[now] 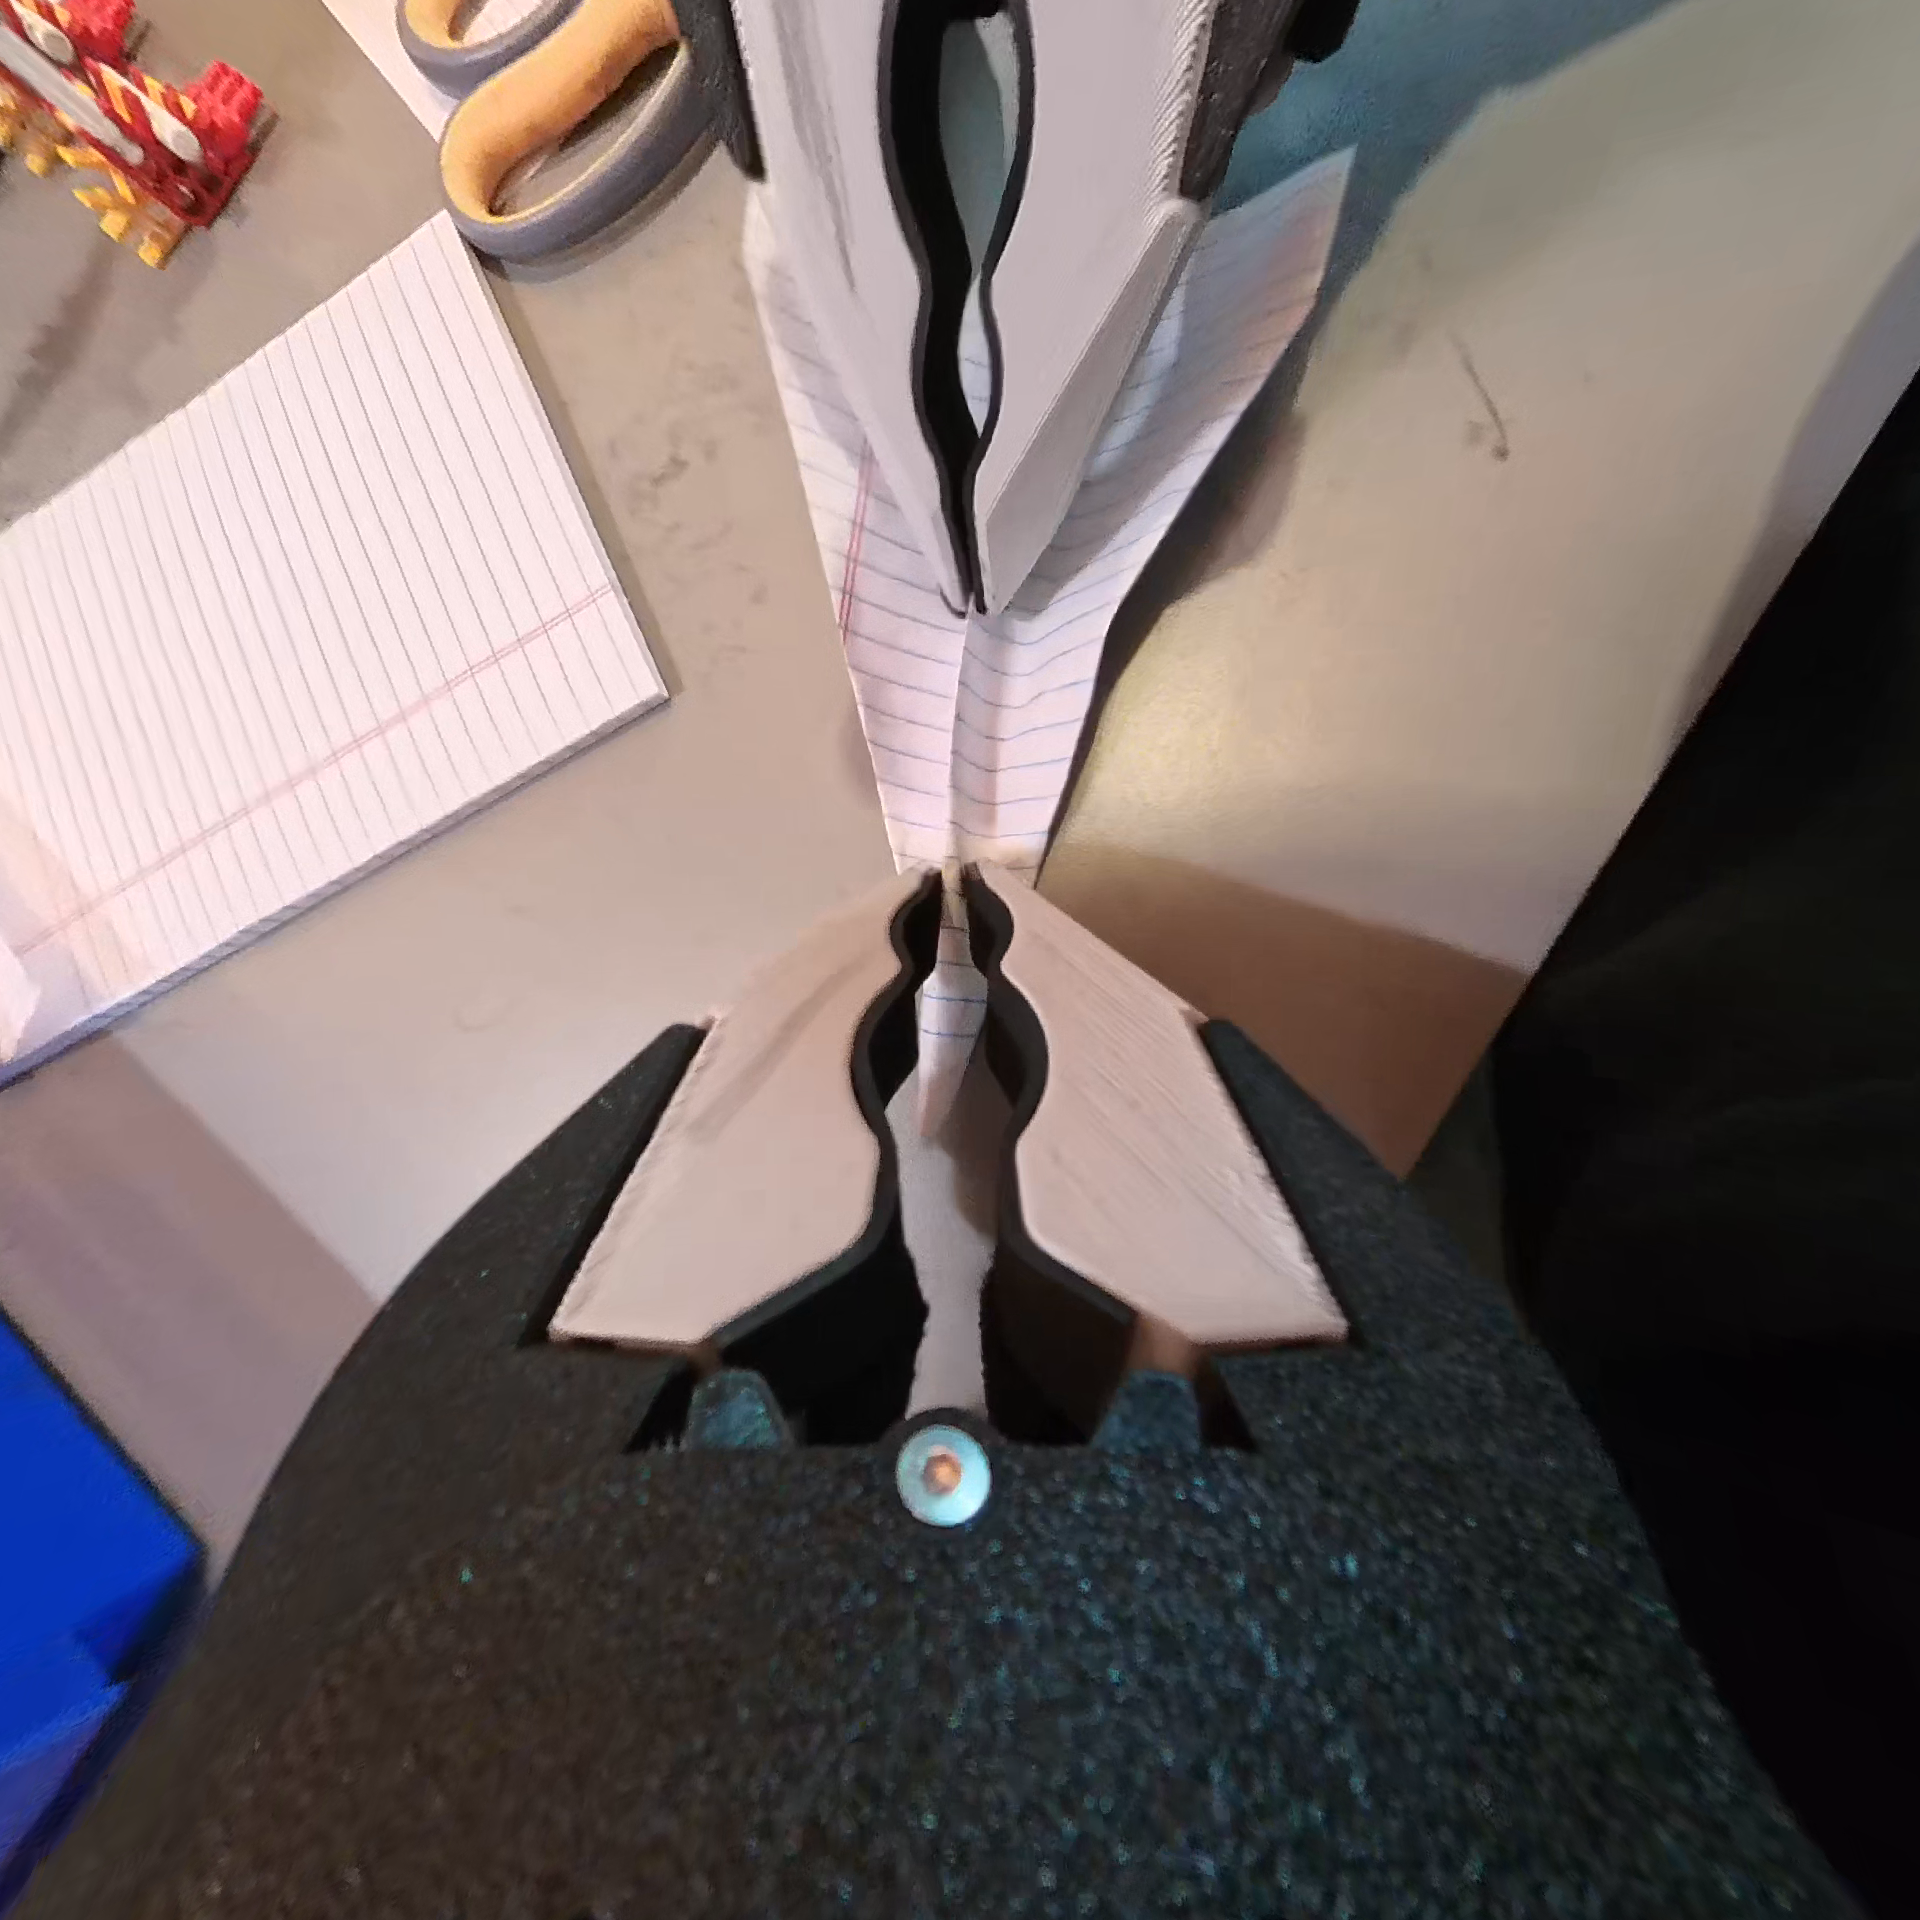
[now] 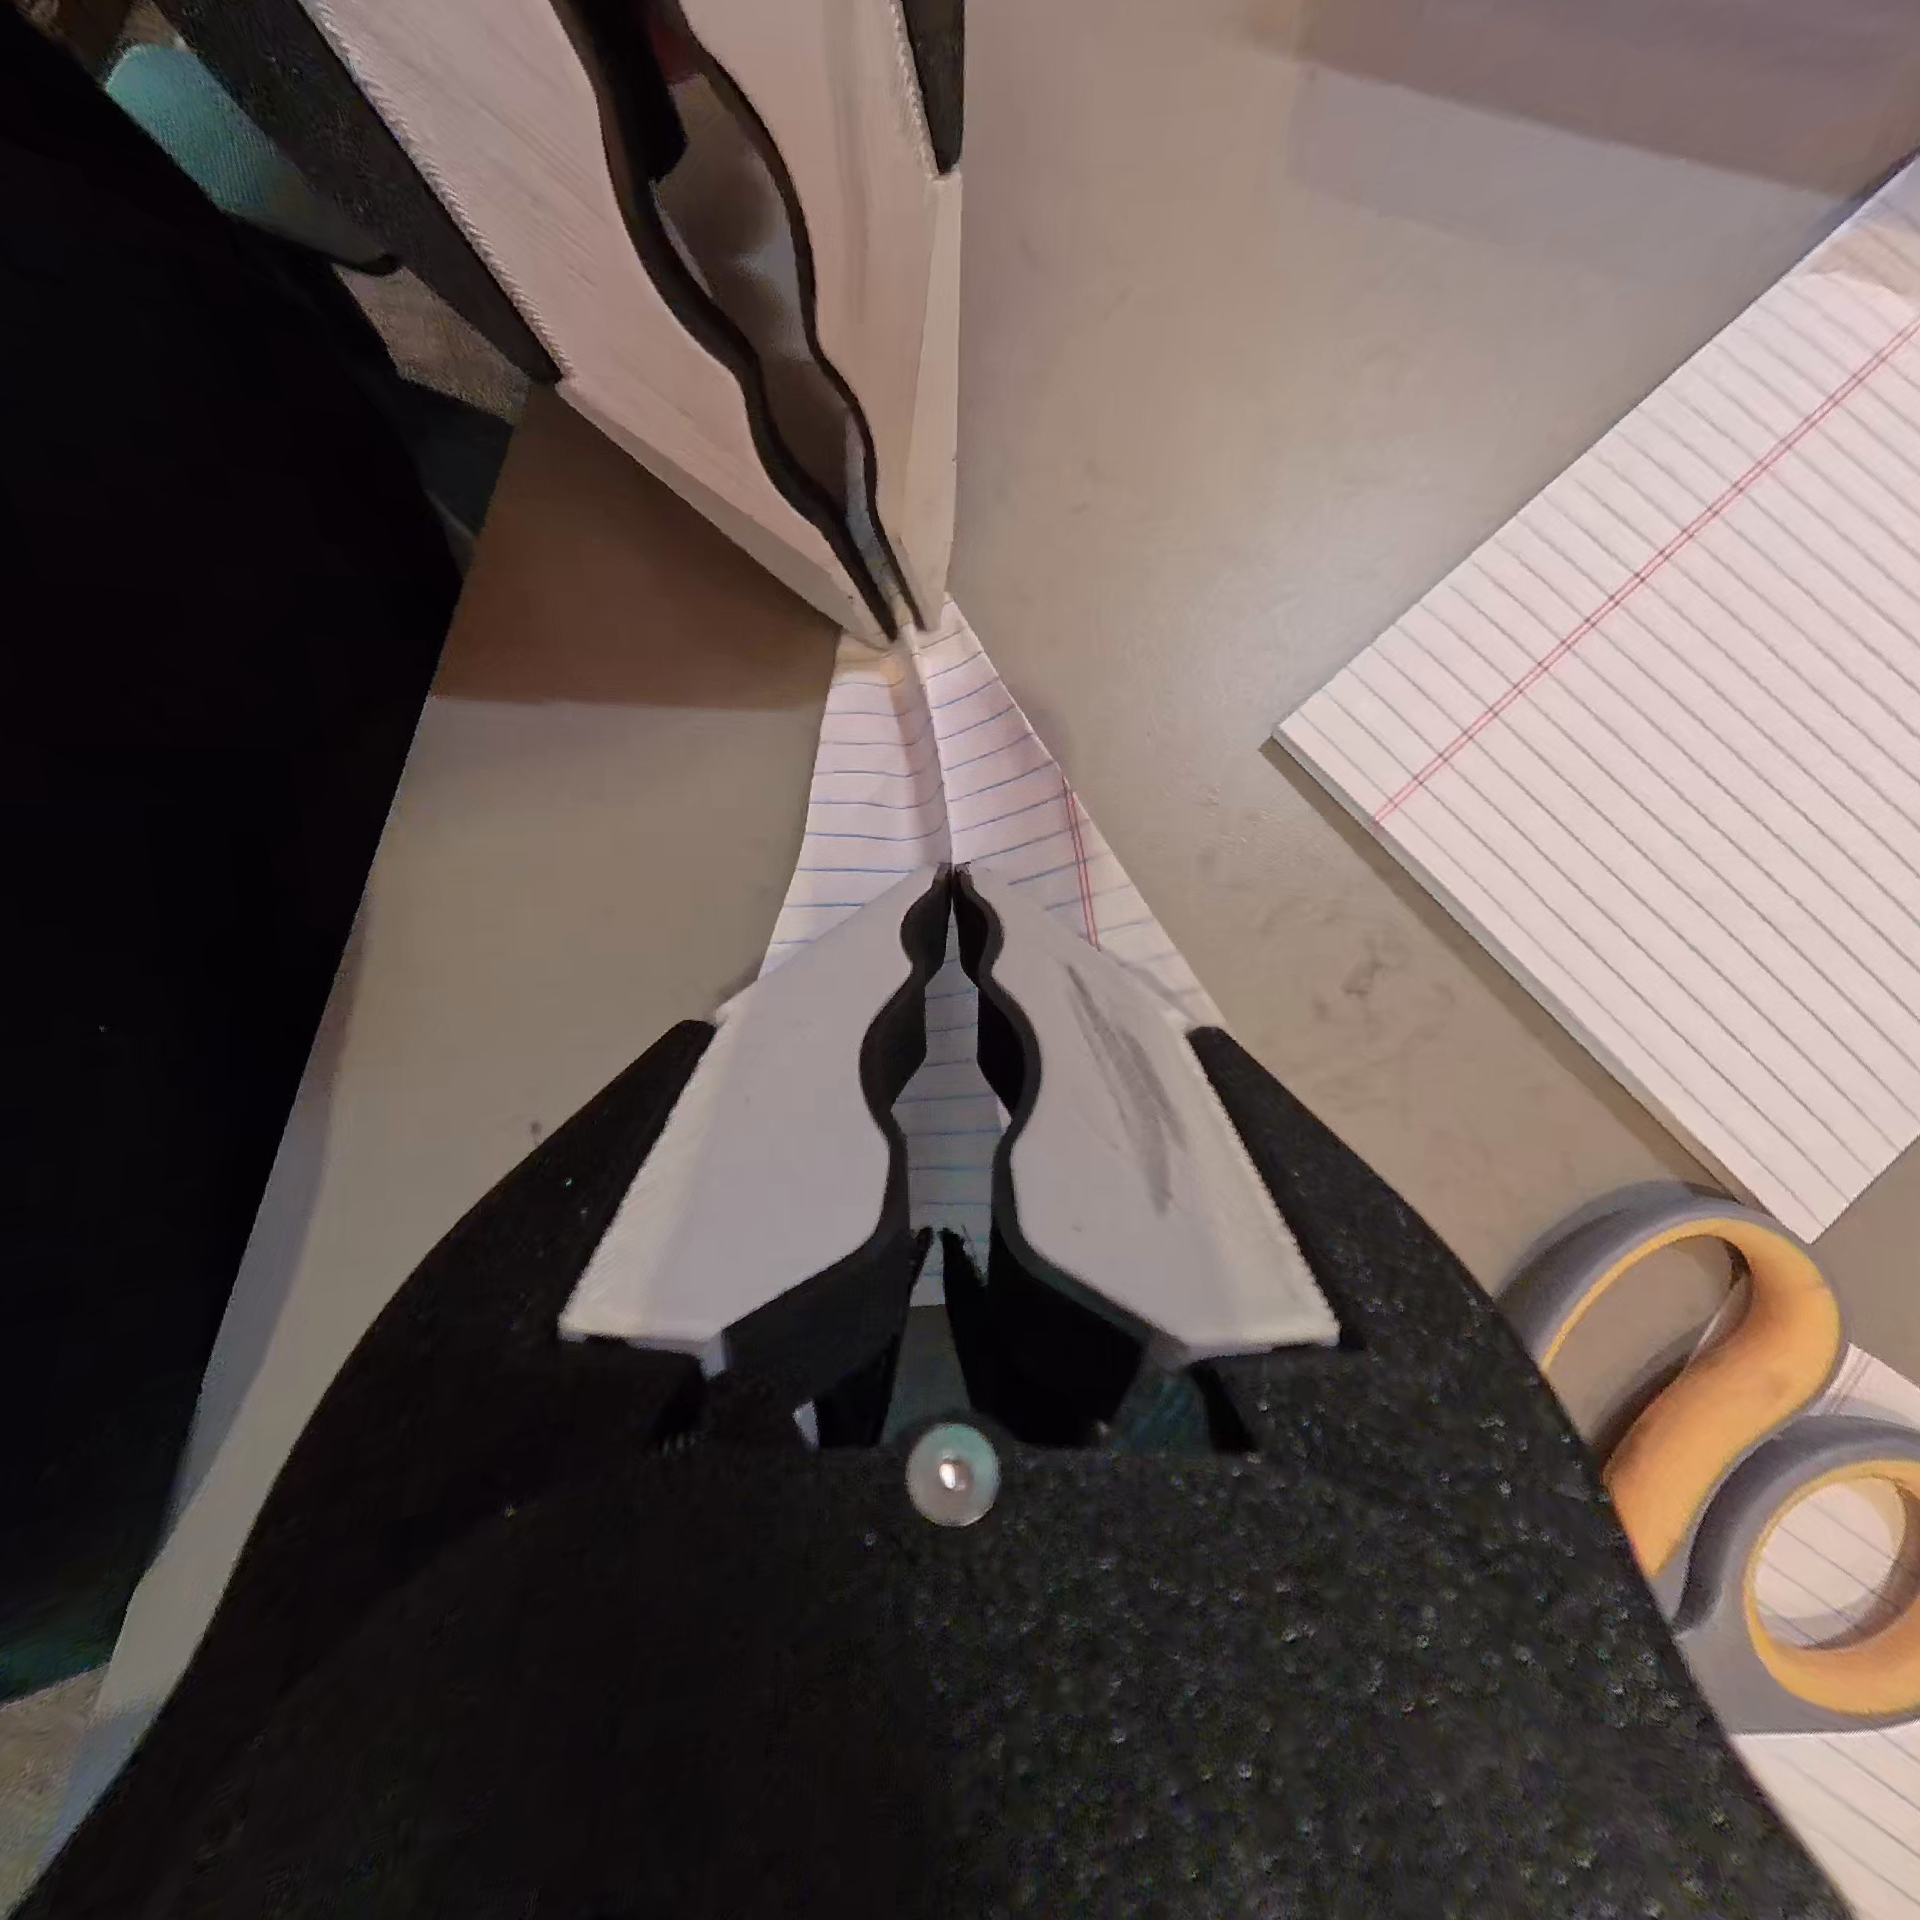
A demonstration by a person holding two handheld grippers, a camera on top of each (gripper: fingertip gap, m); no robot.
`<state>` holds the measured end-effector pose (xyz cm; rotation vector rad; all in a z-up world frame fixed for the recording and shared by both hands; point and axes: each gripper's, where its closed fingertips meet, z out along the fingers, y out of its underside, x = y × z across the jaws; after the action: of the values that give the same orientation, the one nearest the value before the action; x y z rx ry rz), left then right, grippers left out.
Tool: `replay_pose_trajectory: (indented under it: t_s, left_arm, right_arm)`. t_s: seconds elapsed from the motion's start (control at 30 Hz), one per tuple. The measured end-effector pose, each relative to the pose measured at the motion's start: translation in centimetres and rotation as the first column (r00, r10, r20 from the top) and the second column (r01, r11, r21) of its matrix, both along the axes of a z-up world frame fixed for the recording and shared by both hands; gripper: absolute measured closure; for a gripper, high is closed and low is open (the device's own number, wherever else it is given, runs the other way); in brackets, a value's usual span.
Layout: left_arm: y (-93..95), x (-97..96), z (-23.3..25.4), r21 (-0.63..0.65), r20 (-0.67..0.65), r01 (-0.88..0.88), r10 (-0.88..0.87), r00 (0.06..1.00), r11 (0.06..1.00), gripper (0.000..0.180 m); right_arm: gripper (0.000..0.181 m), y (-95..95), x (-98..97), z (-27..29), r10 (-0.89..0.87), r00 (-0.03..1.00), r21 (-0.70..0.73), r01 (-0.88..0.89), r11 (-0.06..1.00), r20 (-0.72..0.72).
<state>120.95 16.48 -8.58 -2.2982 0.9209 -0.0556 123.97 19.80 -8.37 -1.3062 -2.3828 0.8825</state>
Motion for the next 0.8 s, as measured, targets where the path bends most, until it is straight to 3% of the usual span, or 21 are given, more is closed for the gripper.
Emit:
replay_pose_trajectory:
  t_s: [0.27,0.57,0.63,0.67,0.73,0.8]
  left_arm:
    - [-0.2,-0.1,-0.1,-0.239,0.277,-0.069,0.136,0.951,0.969,0.179]
    - [-0.2,-0.1,0.0,-0.467,0.446,-0.017,0.251,0.859,0.884,0.18]
    - [-0.3,-0.1,0.0,-0.492,0.462,0.005,0.256,0.849,0.87,0.18]
    - [-0.3,-0.1,0.0,-0.507,0.467,0.016,0.258,0.846,0.862,0.18]
    - [-0.4,-0.1,0.0,-0.518,0.472,0.038,0.248,0.846,0.855,0.18]
    - [-0.4,-0.1,0.0,-0.52,0.468,0.056,0.229,0.853,0.852,0.18]
  right_arm:
    - [0.158,1.7,1.4,4.7,-0.082,0.987,-0.124,0.065,0.99,-0.139]
    - [0.141,0.7,4.4,1.3,0.068,0.994,0.1,-0.059,0.993,-0.089]
    - [0.143,1.7,3.8,0.7,0.039,0.993,0.181,-0.018,0.983,-0.115]
    - [0.157,1.9,3.6,0.5,0.031,0.992,0.198,-0.007,0.98,-0.121]
    - [0.176,1.8,3.3,0.2,0.031,0.992,0.188,-0.007,0.982,-0.124]
    - [0.181,1.8,3.2,0.2,0.027,0.995,0.15,-0.012,0.989,-0.098]
